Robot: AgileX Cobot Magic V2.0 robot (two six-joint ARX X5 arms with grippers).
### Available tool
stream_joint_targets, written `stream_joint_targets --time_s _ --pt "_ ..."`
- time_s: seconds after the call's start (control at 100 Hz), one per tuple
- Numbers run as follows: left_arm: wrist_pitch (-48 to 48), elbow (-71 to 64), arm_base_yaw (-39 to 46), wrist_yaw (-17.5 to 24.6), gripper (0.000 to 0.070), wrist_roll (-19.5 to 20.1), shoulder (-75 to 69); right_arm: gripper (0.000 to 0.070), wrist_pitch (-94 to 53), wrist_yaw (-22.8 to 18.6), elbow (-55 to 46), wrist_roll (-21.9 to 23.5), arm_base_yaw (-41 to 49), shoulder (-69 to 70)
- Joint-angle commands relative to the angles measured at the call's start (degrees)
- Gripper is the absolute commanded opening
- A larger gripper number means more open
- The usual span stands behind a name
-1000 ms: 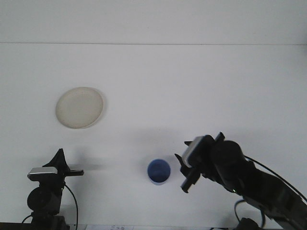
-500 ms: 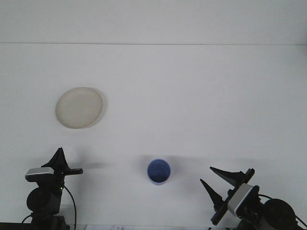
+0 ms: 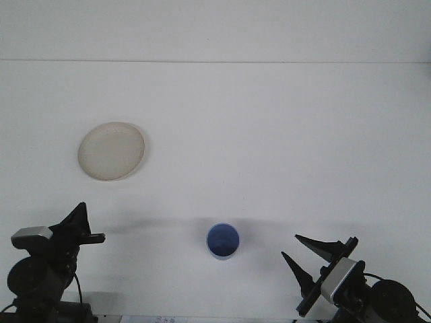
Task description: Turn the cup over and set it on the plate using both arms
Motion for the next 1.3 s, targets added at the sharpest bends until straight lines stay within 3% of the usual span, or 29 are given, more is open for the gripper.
stream_joint_targets --time_s 0.0,0.09,0.14,0.3,0.48,0.77,1.01,1.17,1.29 --pt "-4.0 7.6 -0.1 4.0 0.0122 2.3 6.2 0.0318 0.5 0.1 0.1 0.8 0.5 0.0" --pt "-11.3 17.5 -0.7 10.2 0.0454 4.7 15.5 0.0318 0.4 0.2 0.1 0.8 0.5 0.0" --pt "-15.3 22.3 -1.4 12.8 0.0556 5.8 20.2 0.0318 0.3 0.1 0.1 0.8 0.5 0.0" --pt "-26.9 35.4 -7.2 20.6 0.0544 9.4 34.4 0.0318 0.1 0.2 0.1 0.8 0.5 0.0" --pt "-34.1 44.5 -20.5 20.9 0.0544 10.8 47.6 0.0318 0.1 0.2 0.1 0.7 0.5 0.0" --pt "-31.3 48.2 -39.6 16.3 0.0544 10.1 64.2 0.0318 0.0 0.2 0.1 0.6 0.5 0.0" --pt "-26.3 48.3 -45.1 16.1 0.0543 9.3 72.7 0.0318 0.0 0.2 0.1 0.5 0.5 0.0" --pt "-25.8 48.3 -46.8 10.8 0.0543 10.0 76.8 0.0318 0.1 0.2 0.1 0.5 0.5 0.0" --pt "-24.9 48.3 -46.9 9.2 0.0543 10.6 79.4 0.0318 0.1 0.2 0.1 0.5 0.5 0.0"
